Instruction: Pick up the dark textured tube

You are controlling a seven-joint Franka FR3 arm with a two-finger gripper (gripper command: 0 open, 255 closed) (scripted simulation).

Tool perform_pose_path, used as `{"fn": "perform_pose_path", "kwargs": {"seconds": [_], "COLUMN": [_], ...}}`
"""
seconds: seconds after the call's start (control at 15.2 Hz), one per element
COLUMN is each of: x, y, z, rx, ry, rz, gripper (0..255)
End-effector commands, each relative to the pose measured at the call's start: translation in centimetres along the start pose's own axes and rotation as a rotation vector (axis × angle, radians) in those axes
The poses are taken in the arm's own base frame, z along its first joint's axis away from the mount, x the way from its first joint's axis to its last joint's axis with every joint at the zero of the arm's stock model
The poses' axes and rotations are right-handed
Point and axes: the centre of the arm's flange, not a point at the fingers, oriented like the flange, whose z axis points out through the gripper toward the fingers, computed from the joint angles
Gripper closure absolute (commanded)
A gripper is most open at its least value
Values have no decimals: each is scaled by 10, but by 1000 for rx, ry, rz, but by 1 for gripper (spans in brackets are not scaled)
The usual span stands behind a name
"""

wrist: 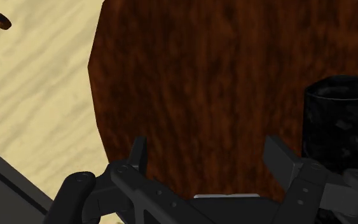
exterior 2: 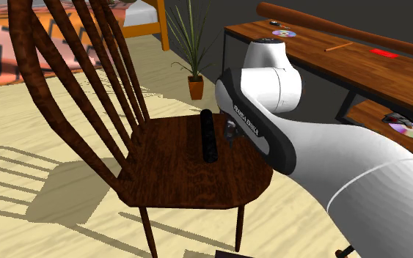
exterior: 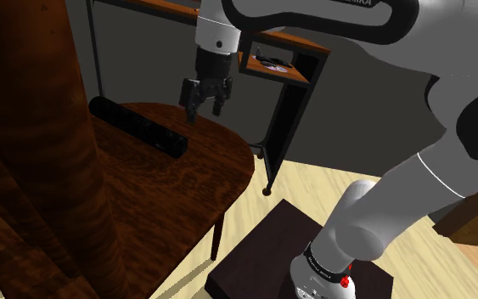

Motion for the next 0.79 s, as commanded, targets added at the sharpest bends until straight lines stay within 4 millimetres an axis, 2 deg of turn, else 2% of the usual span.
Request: {"fn": "perform_pose_path", "kwargs": {"seconds": [0.0, 0.66, 0.73], "x": [15, 86, 88], "y": [-23, -138, -142], "z": [-6, -25, -25], "rx": [-9, -60, -62], "ry": [5, 28, 29], "rz": [-12, -73, -76], "gripper": [0, 0, 0]}}
